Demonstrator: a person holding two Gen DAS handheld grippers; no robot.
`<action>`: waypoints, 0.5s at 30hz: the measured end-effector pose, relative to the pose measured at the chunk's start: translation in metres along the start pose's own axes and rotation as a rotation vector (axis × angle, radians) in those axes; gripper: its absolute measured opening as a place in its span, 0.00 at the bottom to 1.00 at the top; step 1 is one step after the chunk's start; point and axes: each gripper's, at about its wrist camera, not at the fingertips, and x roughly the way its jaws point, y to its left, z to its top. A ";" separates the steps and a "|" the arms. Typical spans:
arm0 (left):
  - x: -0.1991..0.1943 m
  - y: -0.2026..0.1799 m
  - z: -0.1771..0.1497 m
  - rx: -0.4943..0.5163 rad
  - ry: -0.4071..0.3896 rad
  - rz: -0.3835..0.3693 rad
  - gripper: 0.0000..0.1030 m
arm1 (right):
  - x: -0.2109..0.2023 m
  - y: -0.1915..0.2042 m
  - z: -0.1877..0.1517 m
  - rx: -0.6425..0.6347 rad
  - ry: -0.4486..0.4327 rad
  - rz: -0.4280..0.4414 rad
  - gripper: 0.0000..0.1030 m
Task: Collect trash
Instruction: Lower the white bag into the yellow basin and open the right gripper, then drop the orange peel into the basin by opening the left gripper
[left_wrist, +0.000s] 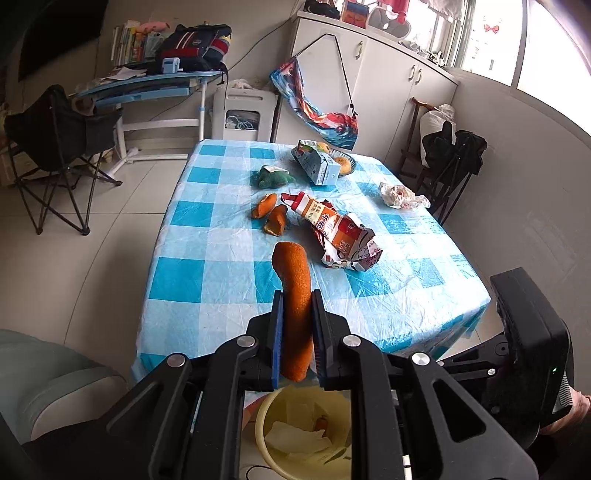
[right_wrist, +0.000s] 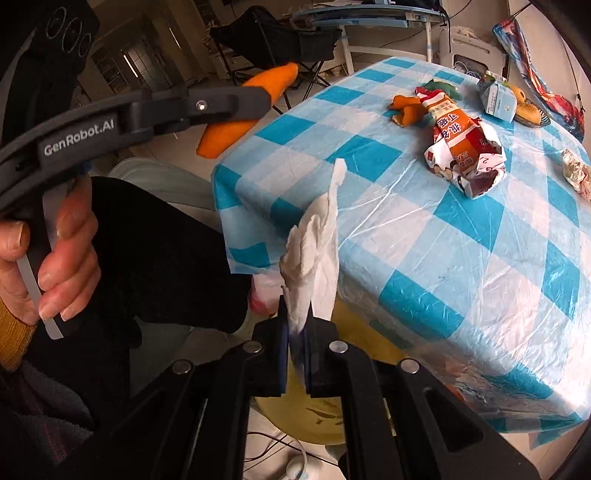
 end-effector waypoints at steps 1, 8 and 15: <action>-0.001 -0.001 -0.002 0.000 0.002 -0.001 0.14 | 0.008 0.001 -0.003 -0.003 0.041 0.003 0.07; -0.003 -0.008 -0.021 0.013 0.039 -0.012 0.14 | -0.002 -0.013 -0.006 0.086 -0.009 -0.054 0.39; 0.007 -0.036 -0.056 0.085 0.143 -0.035 0.14 | -0.058 -0.033 -0.011 0.247 -0.300 -0.076 0.52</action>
